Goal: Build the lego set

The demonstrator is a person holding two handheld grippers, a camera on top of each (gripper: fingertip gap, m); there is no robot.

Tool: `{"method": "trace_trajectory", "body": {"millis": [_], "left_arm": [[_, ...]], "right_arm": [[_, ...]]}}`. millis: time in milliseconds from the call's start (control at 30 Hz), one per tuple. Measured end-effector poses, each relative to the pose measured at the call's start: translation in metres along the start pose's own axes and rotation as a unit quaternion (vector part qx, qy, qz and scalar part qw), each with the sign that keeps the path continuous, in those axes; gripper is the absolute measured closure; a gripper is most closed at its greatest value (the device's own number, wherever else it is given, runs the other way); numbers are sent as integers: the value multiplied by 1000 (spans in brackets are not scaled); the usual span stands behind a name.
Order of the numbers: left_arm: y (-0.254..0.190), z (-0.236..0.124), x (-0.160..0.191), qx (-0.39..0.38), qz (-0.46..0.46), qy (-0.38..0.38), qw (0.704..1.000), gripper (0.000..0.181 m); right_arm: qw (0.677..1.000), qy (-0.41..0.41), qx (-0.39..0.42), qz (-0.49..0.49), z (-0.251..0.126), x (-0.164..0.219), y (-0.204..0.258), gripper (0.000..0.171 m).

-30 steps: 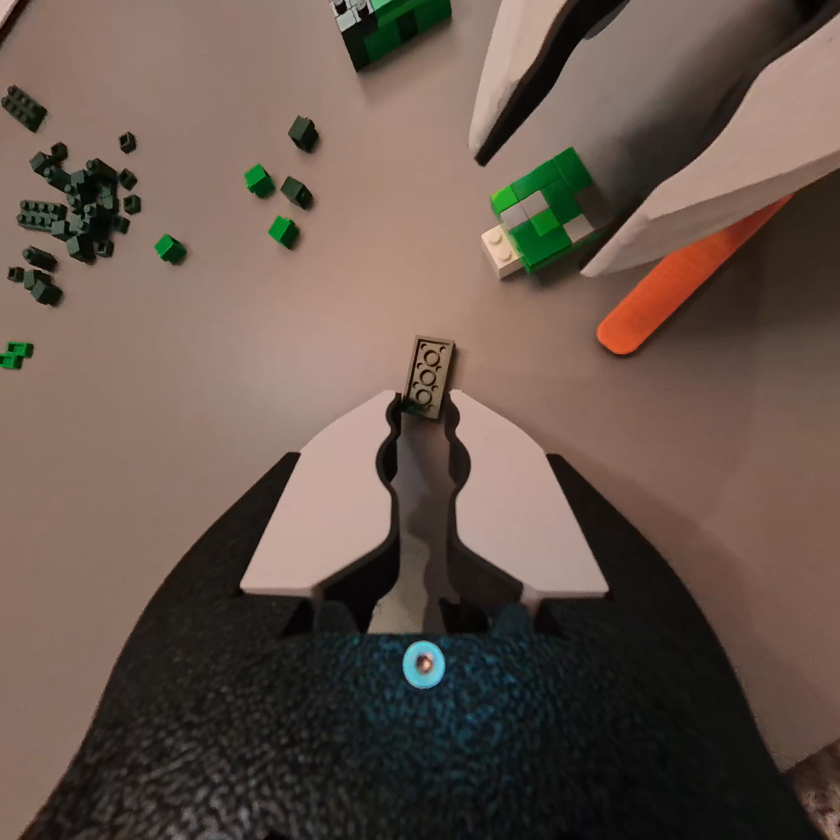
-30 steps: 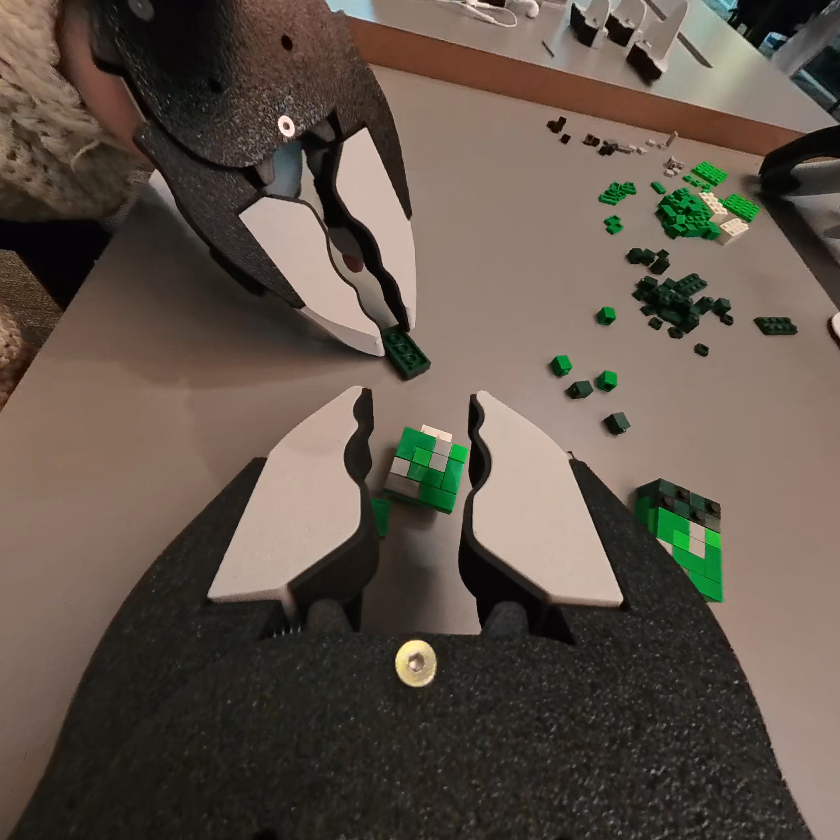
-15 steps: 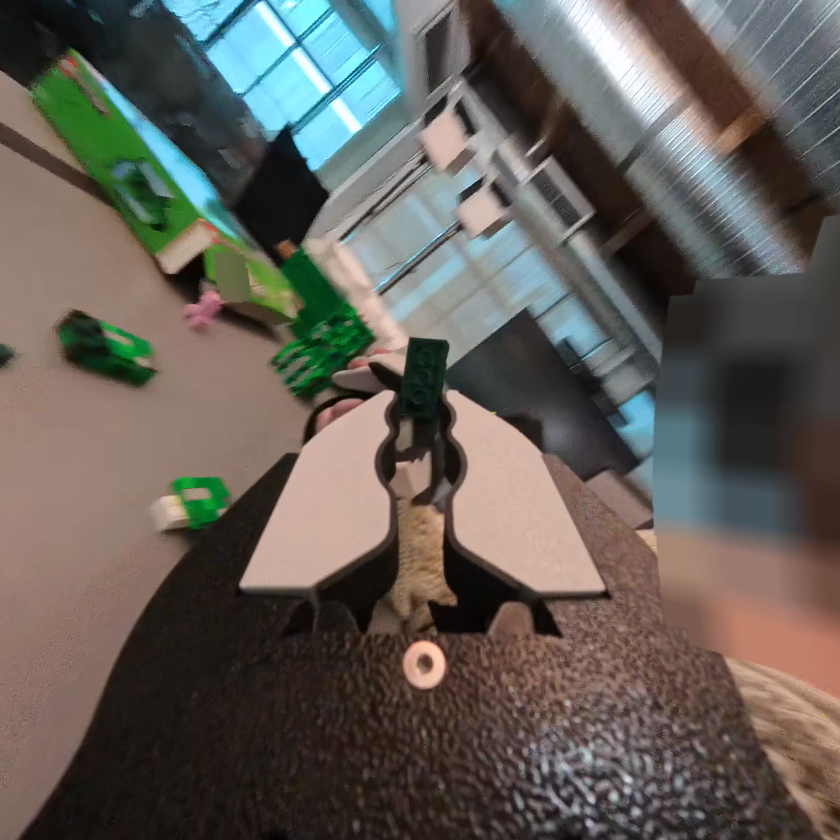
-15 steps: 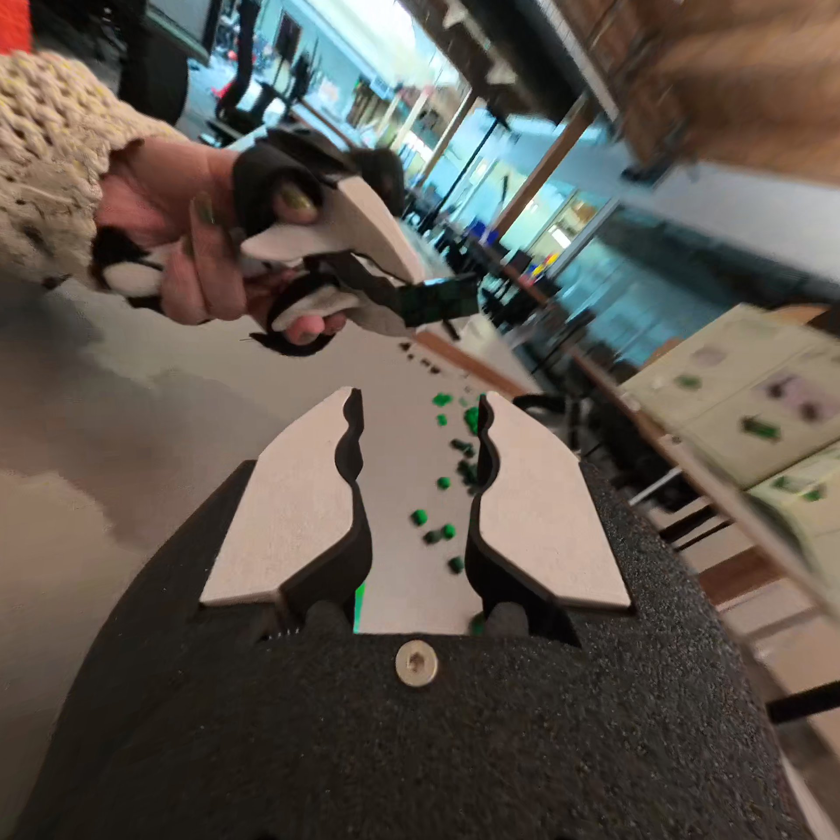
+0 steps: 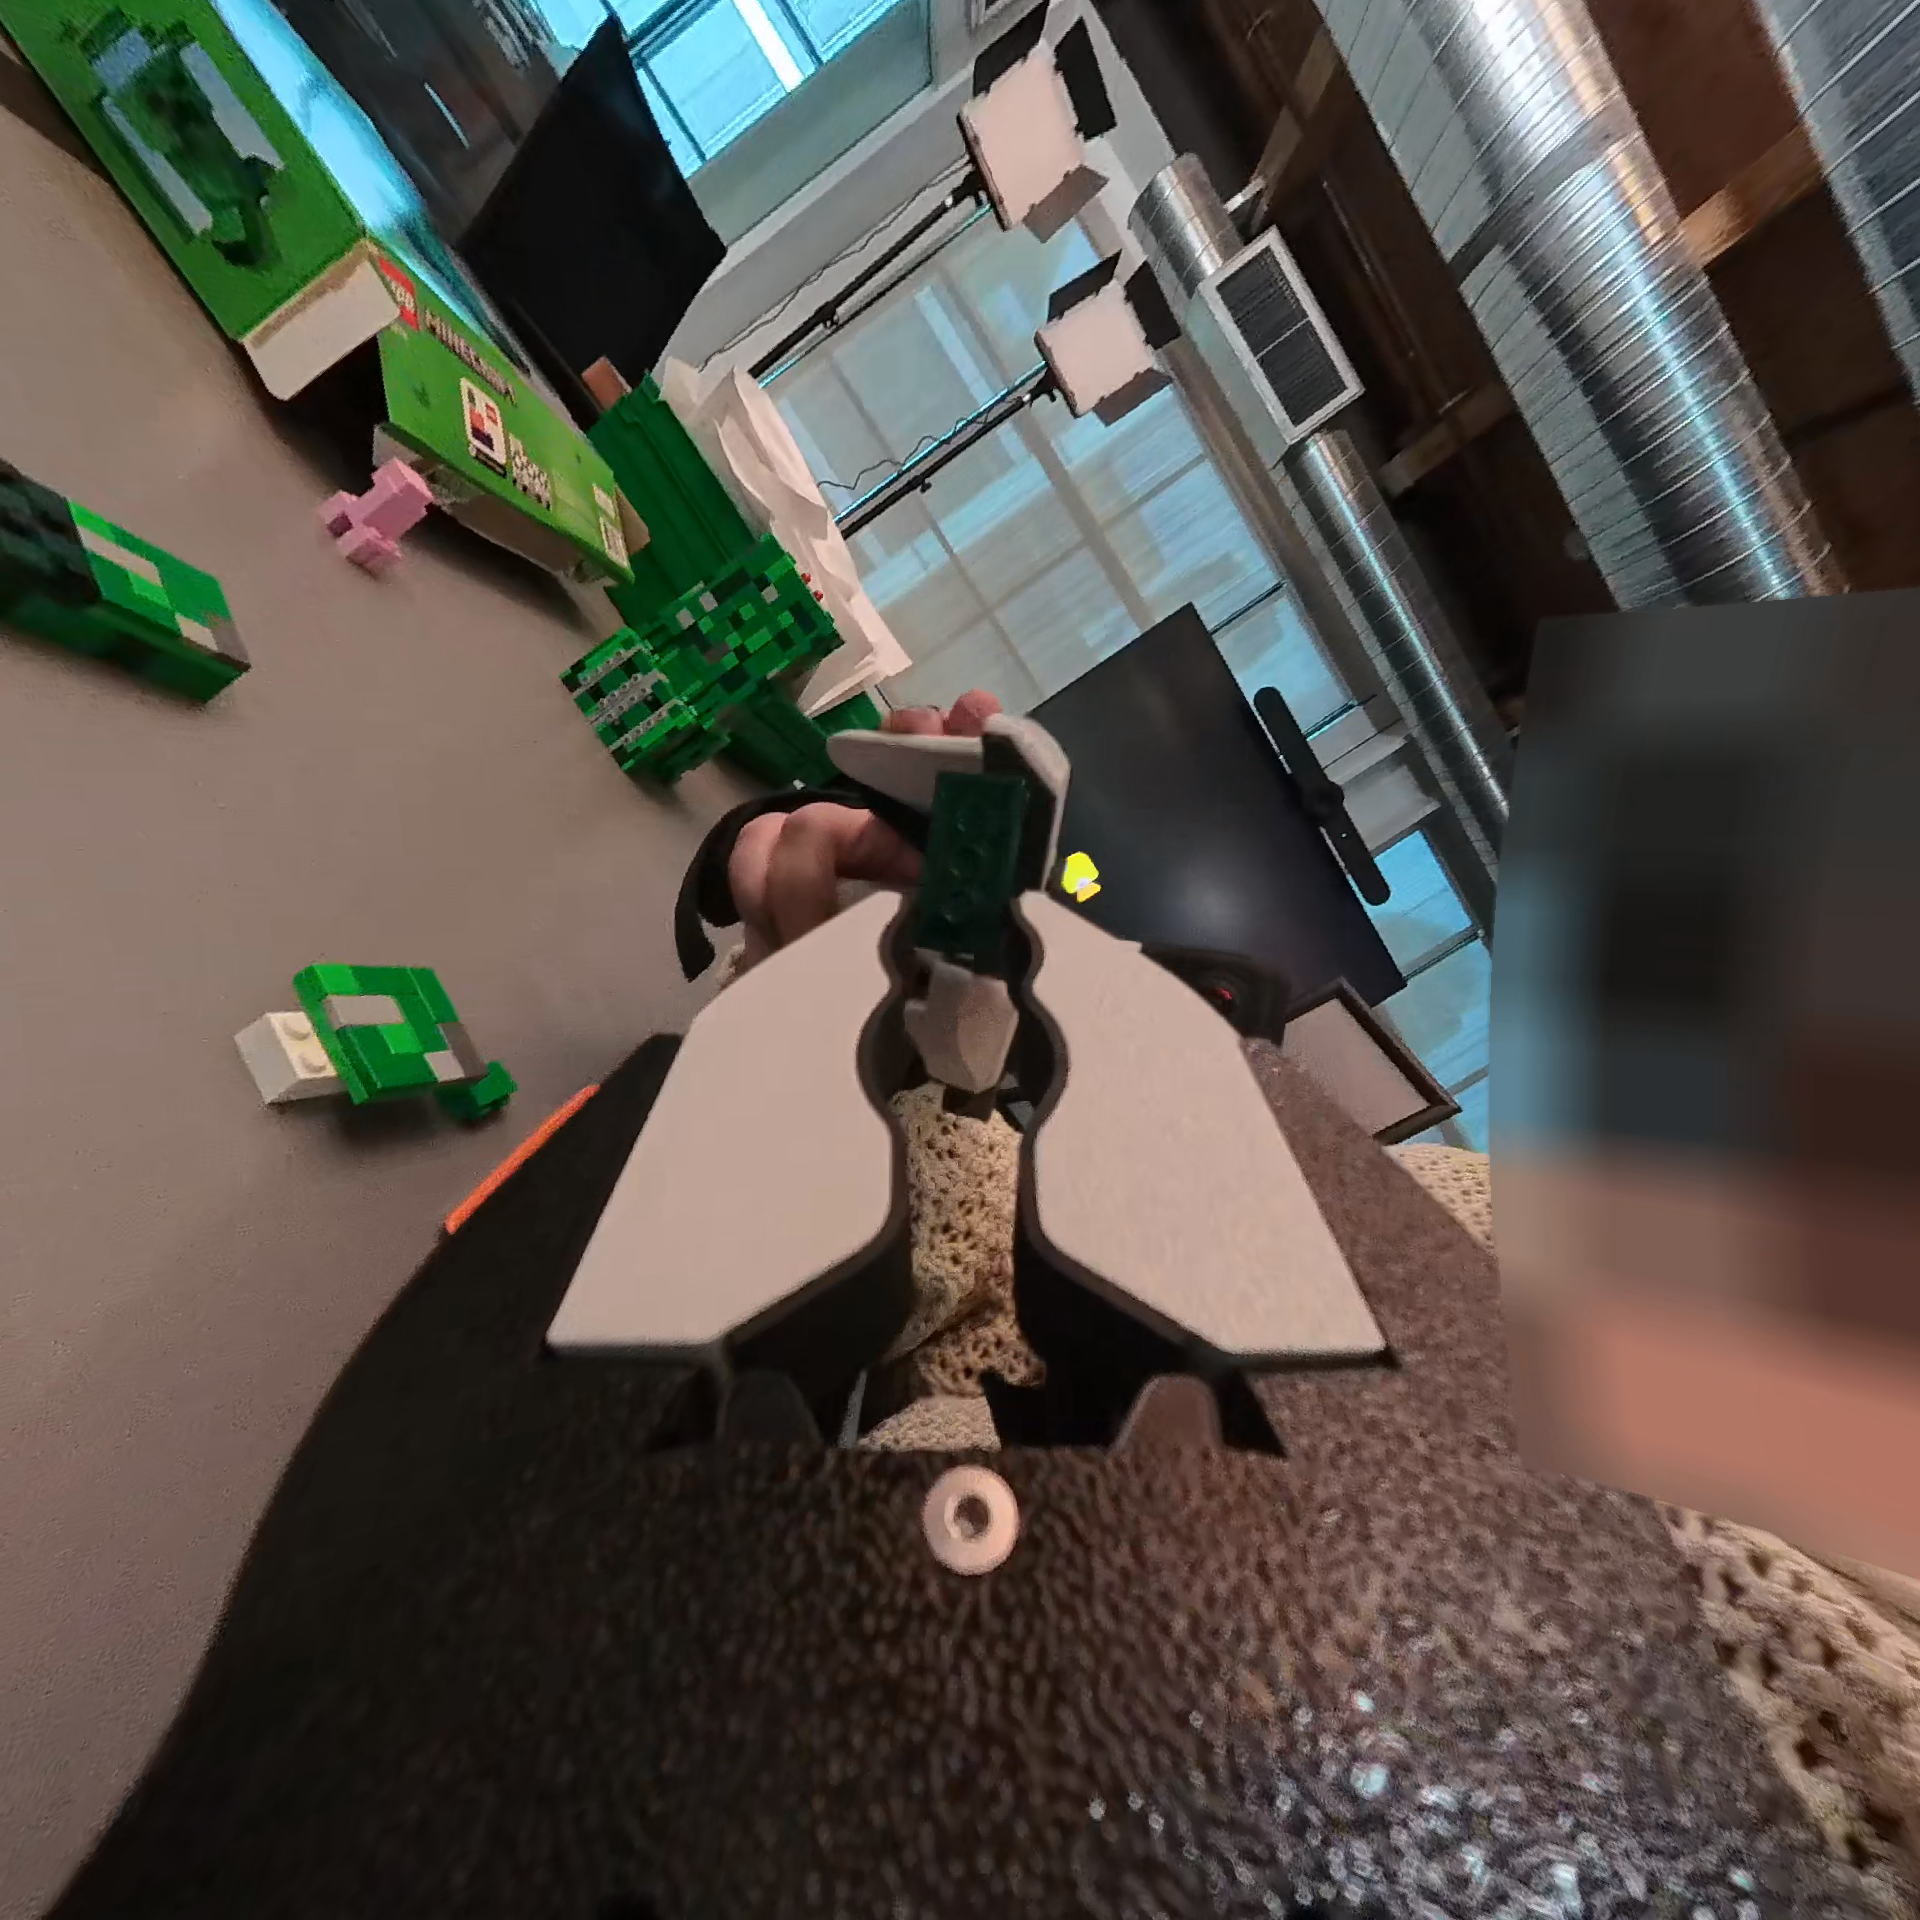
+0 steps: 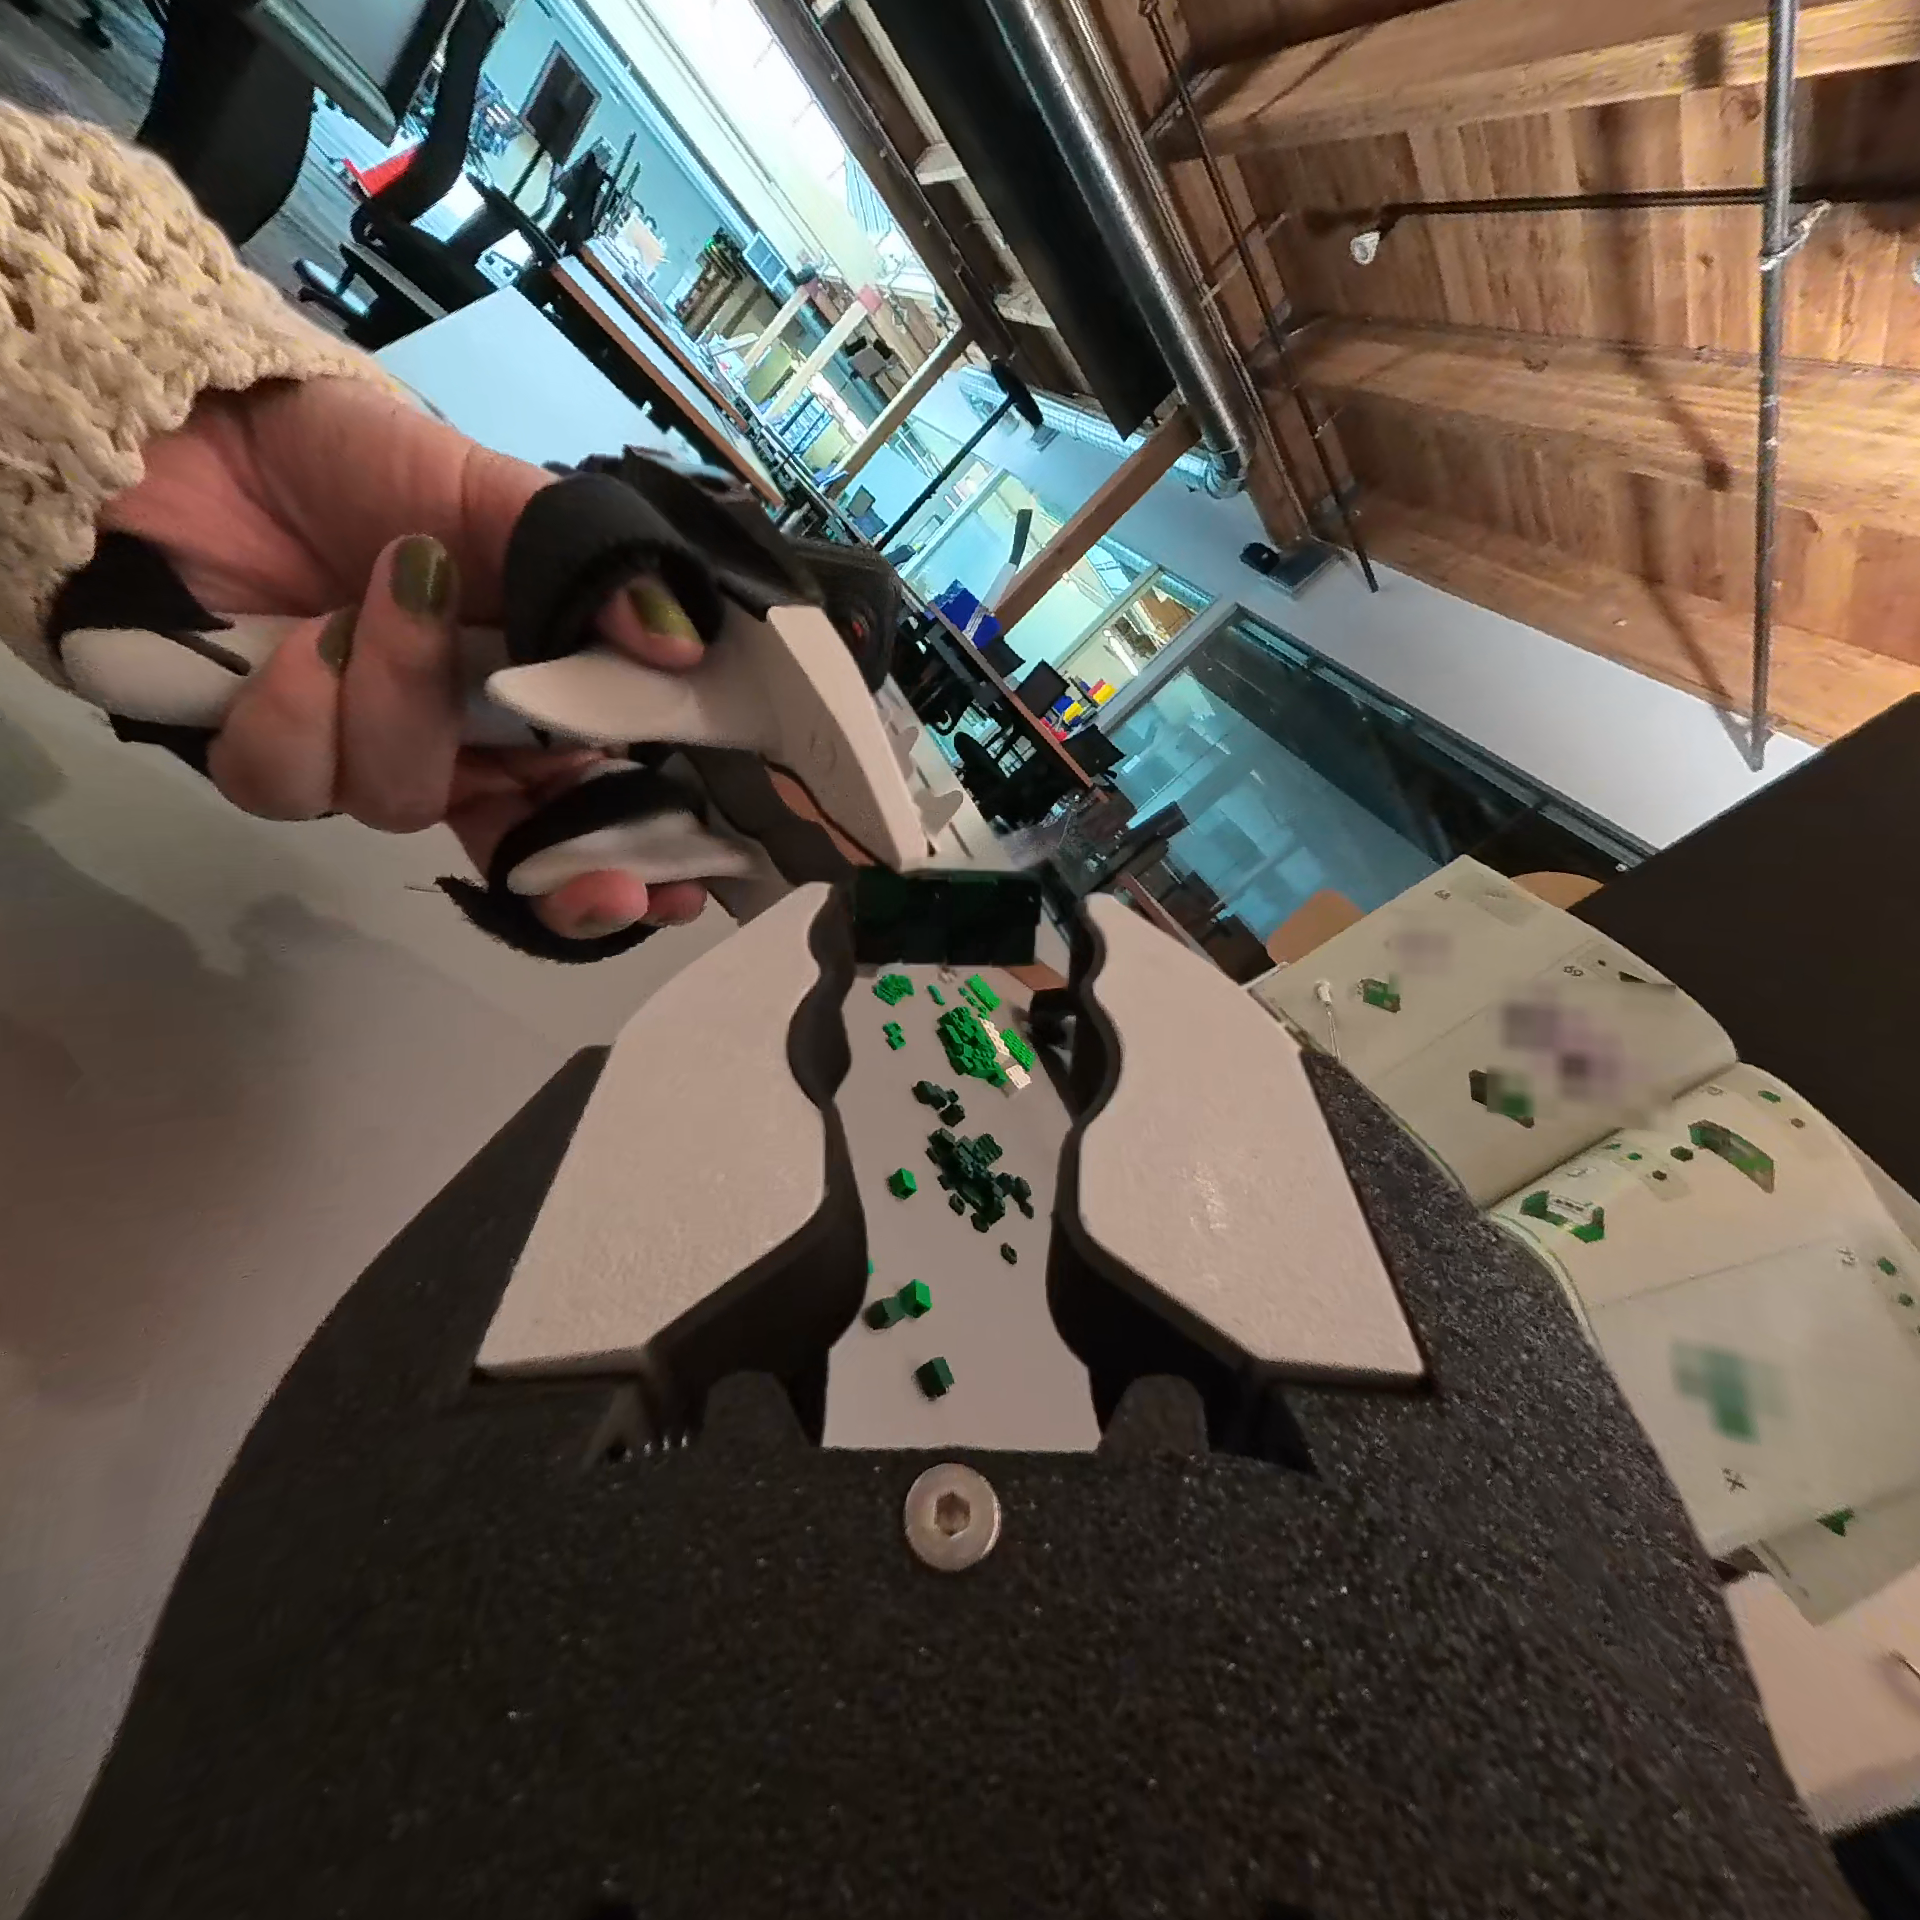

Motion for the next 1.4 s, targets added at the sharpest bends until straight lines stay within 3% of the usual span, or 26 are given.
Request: {"method": "trace_trajectory", "body": {"millis": [133,200,267,333,467,600,733,1067,1233,1400], "left_arm": [[4,0,0,-13,-2,0,1000,162],[14,-2,0,-76,16,4,997,127],[21,-6,0,-142,62,26,988,120],[24,-10,-2,-209,135,48,967,127],[24,-15,-11,-322,294,87,896,139],[22,-10,-7,-364,382,139,838,137],[23,-5,-3,-381,418,159,810,150],[27,-3,3,-365,413,176,815,163],[27,-2,5,-356,413,181,819,181],[26,-1,3,-356,420,174,816,181]], "right_arm": [[1000,14,-9,-3,0,3,2,138],[1000,27,-9,-6,1,7,2,138],[999,50,0,-9,1,12,-1,138],[996,81,6,-23,2,20,-3,138],[989,132,18,-61,8,32,0,138],[986,152,1,-68,13,40,9,138],[985,154,-4,-74,13,41,12,138],[981,167,-14,-95,13,45,16,138],[981,167,-18,-93,13,45,16,138],[983,161,-26,-88,12,44,18,138]]}}
Point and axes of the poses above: each gripper's, where its closed fingertips meet, z out along the fingers, x out of its underside, y = z × x across the jaws, the point moved 4 cm from there along -z, back along the fingers, and after that the axes turned 11 degrees about z, right-handed, at the moved point
